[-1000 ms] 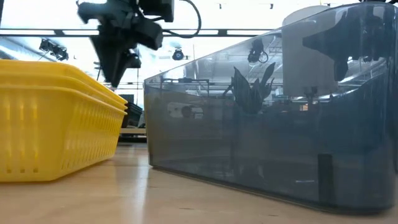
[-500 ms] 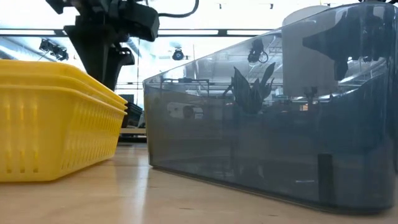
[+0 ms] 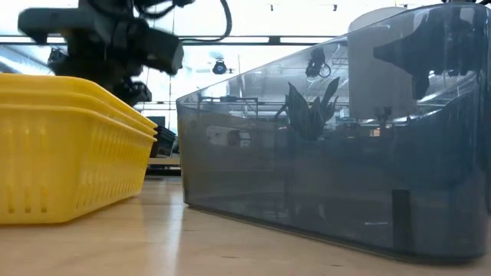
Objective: Stack baskets on shelf by color
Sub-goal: Put the stacked yellow bins on the shelf aligned with the other stacked bins
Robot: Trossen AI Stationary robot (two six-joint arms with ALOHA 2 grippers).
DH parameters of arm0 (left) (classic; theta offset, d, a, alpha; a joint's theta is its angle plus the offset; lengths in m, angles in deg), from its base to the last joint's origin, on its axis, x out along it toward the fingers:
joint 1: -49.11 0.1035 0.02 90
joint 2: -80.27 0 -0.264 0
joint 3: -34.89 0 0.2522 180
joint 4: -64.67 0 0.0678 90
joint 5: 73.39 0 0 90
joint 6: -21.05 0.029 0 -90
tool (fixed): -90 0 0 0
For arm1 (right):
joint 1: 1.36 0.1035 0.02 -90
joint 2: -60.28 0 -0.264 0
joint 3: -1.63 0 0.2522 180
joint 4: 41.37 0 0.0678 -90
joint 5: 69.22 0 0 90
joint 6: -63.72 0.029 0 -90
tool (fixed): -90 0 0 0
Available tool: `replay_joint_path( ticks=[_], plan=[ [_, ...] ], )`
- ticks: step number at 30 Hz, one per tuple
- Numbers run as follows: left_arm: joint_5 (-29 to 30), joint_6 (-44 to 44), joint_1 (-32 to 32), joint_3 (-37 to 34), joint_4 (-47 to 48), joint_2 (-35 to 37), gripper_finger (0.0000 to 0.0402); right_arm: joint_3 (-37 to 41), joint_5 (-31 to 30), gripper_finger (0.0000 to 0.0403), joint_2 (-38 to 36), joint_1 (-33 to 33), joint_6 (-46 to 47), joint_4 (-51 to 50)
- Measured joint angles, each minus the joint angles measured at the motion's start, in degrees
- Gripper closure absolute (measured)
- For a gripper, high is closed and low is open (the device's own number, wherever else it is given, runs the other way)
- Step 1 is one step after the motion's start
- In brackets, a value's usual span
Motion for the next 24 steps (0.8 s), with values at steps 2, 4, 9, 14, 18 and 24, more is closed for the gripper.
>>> replay_joint_path(
  ticks=[2, 4, 9, 14, 18, 24],
  plan=[
    [0.33, 0.02, 0.09, -1.44, -2.2, -0.34, 0.0219, 0.01, 0.0, 0.0387, 0.23, 0.0, 0.06, -0.09],
    [0.36, 0.02, 0.18, -2.29, -2.76, -0.2, 0.0233, 0.0, -0.01, 0.0387, 0.55, 0.0, 0.07, -0.12],
    [1.11, 0.67, 0.18, -2.53, -4.3, -0.2, 0.0285, 0.0, -0.02, 0.0387, 1.08, 0.0, 0.04, -0.16],
    [3.26, 4.18, 0.59, -2.51, -4.14, -0.19, 0.0368, 0.0, -0.02, 0.0387, 1.34, 0.0, 0.1, -0.15],
    [3.02, 7.02, 2.5, -2.44, -2.73, 0.03, 0.038, 0.0, -0.02, 0.0387, 1.34, 0.0, 0.09, -0.07],
    [3.04, 13.93, 7.98, -2.46, 0.12, 2.16, 0.0379, 0.01, -0.02, 0.0387, 1.34, 0.0, 0.0, -0.09]
  ],
)
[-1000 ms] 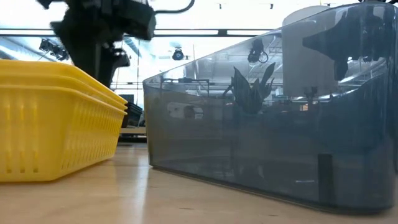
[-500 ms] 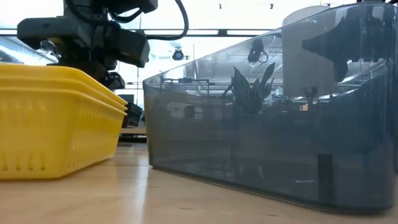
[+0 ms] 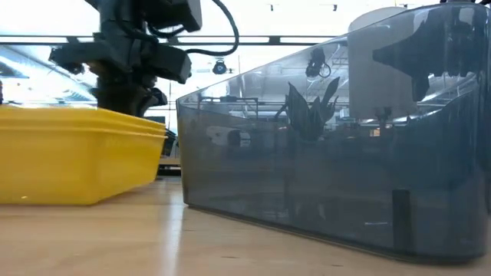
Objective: Stack baskets on shelf by color
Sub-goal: Put the stacked yellow bins on the shelf aligned with the other stacked bins
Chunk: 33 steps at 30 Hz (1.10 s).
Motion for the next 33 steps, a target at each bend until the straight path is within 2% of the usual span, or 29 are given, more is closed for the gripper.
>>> replay_joint_path(
  ticks=[5, 15, 22, 33],
  plan=[
    [-0.91, 5.98, 7.96, 0.69, 0.79, 2.06, 0.0379, -0.01, 0.0, 0.0387, 0.0, 0.0, -0.02, 0.02],
    [-1.7, 18.13, 21.11, 11.38, 1.99, 1.5, 0.0379, -0.01, -0.02, 0.0387, 0.0, 0.0, -0.26, 0.0],
    [-1.59, 24.58, 30.12, 15.72, 1.81, 1.48, 0.0379, 0.0, -0.04, 0.0387, 0.0, 0.0, -0.33, 0.0],
    [-1.83, 30.33, 41.49, 16.96, -7.62, 1.44, 0.0379, -0.01, -0.22, 0.0387, 0.0, 0.0, -0.42, 0.0]
  ],
)
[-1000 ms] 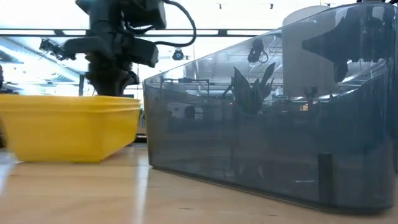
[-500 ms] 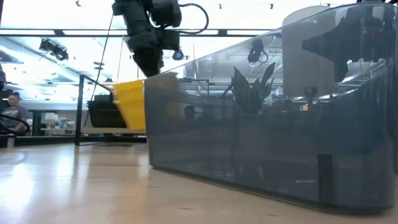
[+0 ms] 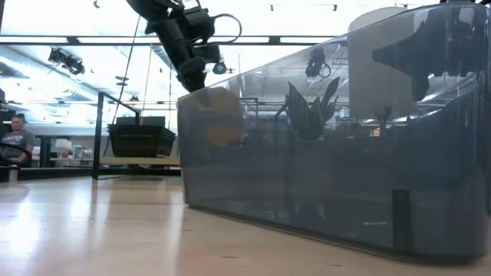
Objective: Stack baskets on shelf by color
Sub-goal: Put the stacked yellow bins on the shelf aligned with the other stacked bins
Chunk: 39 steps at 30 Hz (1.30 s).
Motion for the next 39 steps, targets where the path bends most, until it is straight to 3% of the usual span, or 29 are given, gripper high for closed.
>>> replay_joint_path(
  ticks=[7, 13, 27, 39],
  plan=[
    [-1.51, 2.26, 4.19, 0.54, -1.21, -0.07, 0.0379, 0.0, 0.0, 0.0387, 0.0, 0.0, -0.04, -0.01],
    [-1.77, 3.62, 6.01, 6.22, 0.98, -2.3, 0.0379, 0.01, -1.53, 0.0387, -0.02, 0.0, -0.07, -0.04],
    [-3.4, 11.28, 9.06, 19.94, 17.77, -17.19, 0.0379, 0.0, -1.29, 0.0387, 0.0, 0.0, 0.32, -0.04],
    [-0.42, 18.97, 10.27, 20.65, 22.5, -20.94, 0.0371, 0.02, -1.29, 0.0387, 0.0, 0.0, 0.13, -0.07]
  ],
)
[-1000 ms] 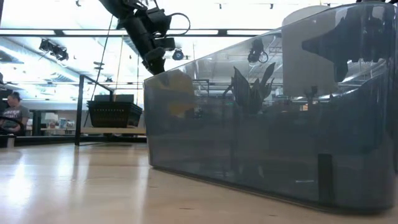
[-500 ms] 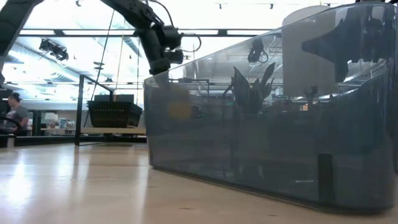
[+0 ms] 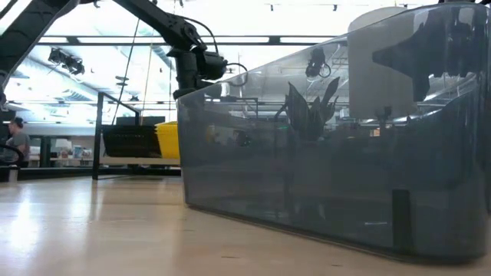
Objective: Stack baskets on shelf by color
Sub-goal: Put the stacked yellow bins on the shelf aligned with the other stacked bins, then stack the top black bin on top of the bottom right black bin
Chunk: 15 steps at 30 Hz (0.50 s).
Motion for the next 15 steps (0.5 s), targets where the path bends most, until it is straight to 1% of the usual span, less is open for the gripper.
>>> replay_joint_path(
  ticks=[3, 5, 7, 12, 15],
  plan=[
    [1.41, 2.6, -0.06, 0.0, 0.11, 0.0, 0.0371, -0.01, 0.0, 0.0387, 0.0, 0.0, 0.01, 0.0],
    [2.12, 4.13, -0.08, 0.0, 0.01, 0.0, 0.0359, -0.02, 0.02, 0.0387, 0.0, 0.0, 0.0, 0.0],
    [2.71, 4.38, -0.1, 0.0, -0.31, 0.0, 0.0337, 0.0, 0.02, 0.0387, 0.0, 0.0, 0.02, 0.0],
    [2.95, 2.81, -0.17, 0.0, -0.62, 0.0, 0.0266, -0.02, 0.02, 0.0387, 0.0, 0.0, 0.0, 0.0],
    [5.98, 0.08, -0.48, -0.02, -0.69, 0.0, 0.0229, -0.02, 0.02, 0.0387, 0.0, 0.0, 0.0, 0.0]
  ],
)
